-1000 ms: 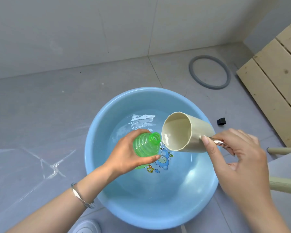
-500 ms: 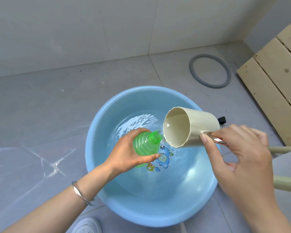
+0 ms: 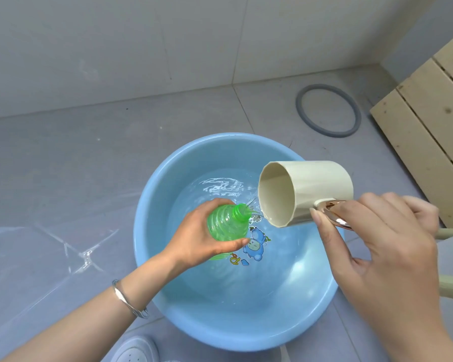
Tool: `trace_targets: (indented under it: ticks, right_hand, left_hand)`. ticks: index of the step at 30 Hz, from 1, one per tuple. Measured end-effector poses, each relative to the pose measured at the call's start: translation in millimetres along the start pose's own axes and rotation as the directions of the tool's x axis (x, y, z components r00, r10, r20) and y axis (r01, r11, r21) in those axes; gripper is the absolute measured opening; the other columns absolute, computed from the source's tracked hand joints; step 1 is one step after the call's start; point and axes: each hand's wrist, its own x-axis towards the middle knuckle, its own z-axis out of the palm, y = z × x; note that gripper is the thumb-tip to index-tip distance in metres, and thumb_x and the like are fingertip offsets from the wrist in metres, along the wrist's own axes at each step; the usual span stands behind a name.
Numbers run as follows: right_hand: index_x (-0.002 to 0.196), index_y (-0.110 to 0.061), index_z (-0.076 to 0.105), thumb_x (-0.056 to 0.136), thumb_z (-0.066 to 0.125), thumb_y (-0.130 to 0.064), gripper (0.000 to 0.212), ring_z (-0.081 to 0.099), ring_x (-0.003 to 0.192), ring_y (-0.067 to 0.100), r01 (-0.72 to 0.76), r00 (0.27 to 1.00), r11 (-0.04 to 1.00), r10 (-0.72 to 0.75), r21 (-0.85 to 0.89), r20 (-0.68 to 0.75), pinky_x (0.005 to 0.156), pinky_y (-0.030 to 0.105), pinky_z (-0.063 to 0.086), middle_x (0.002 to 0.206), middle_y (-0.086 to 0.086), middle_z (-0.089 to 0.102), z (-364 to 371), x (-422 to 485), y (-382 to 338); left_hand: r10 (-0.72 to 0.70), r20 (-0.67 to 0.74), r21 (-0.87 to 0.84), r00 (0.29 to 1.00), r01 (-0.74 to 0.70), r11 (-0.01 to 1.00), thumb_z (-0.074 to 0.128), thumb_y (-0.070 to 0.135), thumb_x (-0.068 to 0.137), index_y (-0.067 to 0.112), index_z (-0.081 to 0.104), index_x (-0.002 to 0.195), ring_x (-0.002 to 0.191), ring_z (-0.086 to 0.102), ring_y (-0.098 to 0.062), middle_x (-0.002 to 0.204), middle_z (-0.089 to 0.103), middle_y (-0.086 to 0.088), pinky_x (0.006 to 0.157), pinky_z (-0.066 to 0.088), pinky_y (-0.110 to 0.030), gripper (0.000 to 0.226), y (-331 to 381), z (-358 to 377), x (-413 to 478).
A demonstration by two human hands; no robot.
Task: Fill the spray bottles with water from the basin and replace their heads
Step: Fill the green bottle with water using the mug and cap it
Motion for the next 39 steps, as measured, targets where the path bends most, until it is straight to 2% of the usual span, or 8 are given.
trace_targets:
  ticks: [6, 13, 23, 27, 33, 35, 36, 39]
  right_hand:
    - [0.072, -0.010, 0.064, 0.090, 0.060, -0.019, 0.021, 0.040, 0.066, 0.018, 0.064, 0.998, 0.996, -0.066, -0.055, -0.024, 0.077, 0.028, 0.023, 0.065, -0.003, 0.054, -1.7, -0.7, 2.5]
    - [0.072, -0.010, 0.065, 0.090, 0.061, -0.019, 0.021, 0.043, 0.068, 0.021, 0.137, 0.990, 0.986, -0.140, -0.097, -0.029, 0.075, 0.033, 0.025, 0.065, 0.001, 0.060, -0.8, -0.7, 1.3]
    - [0.067, -0.010, 0.064, 0.091, 0.060, -0.018, 0.025, 0.042, 0.070, 0.020, 0.252, 0.962, 0.954, -0.265, -0.163, -0.063, 0.073, 0.035, 0.026, 0.060, 0.002, 0.056, 1.6, -0.2, -4.5]
    - [0.069, -0.009, 0.064, 0.091, 0.061, -0.020, 0.025, 0.042, 0.068, 0.019, 0.122, 0.987, 0.990, -0.128, -0.072, -0.092, 0.080, 0.030, 0.026, 0.064, 0.000, 0.057, 5.8, -3.1, -2.3]
    - [0.074, -0.017, 0.063, 0.089, 0.059, -0.028, 0.019, 0.037, 0.066, 0.005, -0.142, 0.987, 0.977, 0.151, 0.159, -0.045, 0.084, 0.025, 0.027, 0.067, -0.021, 0.039, 11.4, -4.5, 4.7]
    - [0.070, -0.024, 0.055, 0.088, 0.057, -0.038, 0.023, 0.041, 0.067, 0.004, -0.324, 0.942, 0.885, 0.335, 0.333, 0.028, 0.078, 0.025, 0.031, 0.063, -0.015, 0.045, 12.7, -7.2, 7.7]
    - [0.068, -0.021, 0.056, 0.086, 0.056, -0.042, 0.028, 0.044, 0.066, 0.005, -0.433, 0.892, 0.787, 0.443, 0.440, 0.085, 0.074, 0.024, 0.034, 0.066, -0.008, 0.053, 13.0, -7.8, 9.5]
    - [0.069, -0.016, 0.062, 0.084, 0.061, -0.044, 0.032, 0.055, 0.067, 0.003, -0.647, 0.679, 0.376, 0.679, 0.664, 0.277, 0.069, 0.013, 0.040, 0.068, -0.006, 0.065, 9.4, -4.9, 11.7]
  left_hand:
    - [-0.002, 0.003, 0.010, 1.000, 0.002, 1.000, 0.088, 0.049, 0.058, 0.054, 0.048, 0.101, 0.103, 0.045, 0.025, 0.107, 0.054, 0.036, 0.086, 0.028, 0.004, 0.059, -1.5, 0.0, -0.6]
    - [-0.014, 0.009, 0.003, 1.000, 0.014, 1.000, 0.088, 0.044, 0.060, 0.048, 0.050, 0.105, 0.099, 0.043, 0.029, 0.106, 0.053, 0.036, 0.084, 0.028, 0.005, 0.059, -2.8, 0.6, -2.0]
    - [-0.014, 0.001, -0.005, 1.000, 0.014, 1.000, 0.087, 0.046, 0.060, 0.050, 0.050, 0.102, 0.104, 0.049, 0.018, 0.107, 0.059, 0.030, 0.085, 0.030, 0.003, 0.057, -2.9, -0.1, -1.3]
    - [-0.010, -0.003, -0.028, 1.000, 0.010, 1.000, 0.087, 0.051, 0.057, 0.050, 0.052, 0.102, 0.106, 0.051, 0.016, 0.109, 0.060, 0.030, 0.088, 0.031, 0.001, 0.057, -2.7, -1.0, -2.8]
    - [-0.017, -0.022, -0.078, 1.000, 0.015, 0.997, 0.081, 0.062, 0.052, 0.049, 0.055, 0.106, 0.114, 0.050, 0.013, 0.114, 0.059, 0.032, 0.096, 0.032, -0.003, 0.062, -2.0, 0.0, -2.5]
    - [-0.024, -0.027, -0.096, 0.999, 0.022, 0.995, 0.084, 0.059, 0.052, 0.046, 0.056, 0.110, 0.116, 0.050, 0.010, 0.116, 0.060, 0.028, 0.098, 0.033, -0.006, 0.066, -0.9, 0.0, -2.4]
    - [-0.030, -0.026, -0.104, 0.999, 0.027, 0.994, 0.087, 0.056, 0.054, 0.045, 0.057, 0.111, 0.115, 0.050, 0.010, 0.116, 0.060, 0.027, 0.097, 0.033, -0.005, 0.065, 0.9, -1.2, -2.2]
    - [-0.020, -0.039, -0.119, 0.999, 0.015, 0.993, 0.086, 0.058, 0.053, 0.048, 0.056, 0.108, 0.113, 0.049, 0.014, 0.115, 0.060, 0.029, 0.093, 0.030, 0.001, 0.064, 11.6, -8.6, -2.6]
